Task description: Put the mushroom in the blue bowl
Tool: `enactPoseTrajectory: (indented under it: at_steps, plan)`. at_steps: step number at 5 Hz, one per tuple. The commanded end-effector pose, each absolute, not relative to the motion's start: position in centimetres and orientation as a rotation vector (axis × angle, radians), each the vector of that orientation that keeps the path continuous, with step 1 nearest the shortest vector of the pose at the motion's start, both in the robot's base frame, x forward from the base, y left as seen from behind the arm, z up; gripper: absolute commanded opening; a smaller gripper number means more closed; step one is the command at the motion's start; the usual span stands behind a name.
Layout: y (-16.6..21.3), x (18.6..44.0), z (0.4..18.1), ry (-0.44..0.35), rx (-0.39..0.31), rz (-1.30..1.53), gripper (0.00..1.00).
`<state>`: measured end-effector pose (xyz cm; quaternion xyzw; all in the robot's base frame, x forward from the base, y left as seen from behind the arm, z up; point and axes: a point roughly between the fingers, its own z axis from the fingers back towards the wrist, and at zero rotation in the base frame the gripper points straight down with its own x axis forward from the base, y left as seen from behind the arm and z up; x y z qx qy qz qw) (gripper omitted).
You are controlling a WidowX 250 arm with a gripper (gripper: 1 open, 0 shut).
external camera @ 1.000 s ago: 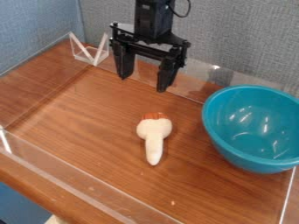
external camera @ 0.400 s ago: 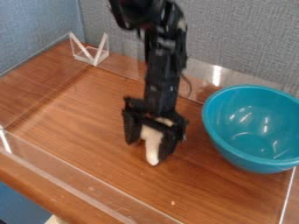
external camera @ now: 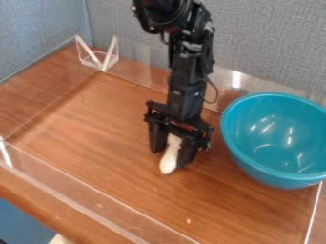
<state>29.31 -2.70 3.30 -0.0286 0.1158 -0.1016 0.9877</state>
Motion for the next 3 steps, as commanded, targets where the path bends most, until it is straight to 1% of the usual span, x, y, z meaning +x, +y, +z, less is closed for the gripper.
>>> enactPoseTrajectory:
  at_steps: [1,2,3]
  plan:
    - [-2.7,30.5,5.6,0.155,-0.062,-0.210,0.00]
    - [-2.6,30.4,6.6,0.141,-0.071,-0.218,0.00]
    - [-1.4,30.1,8.7,0.128,-0.080,-0.231,0.00]
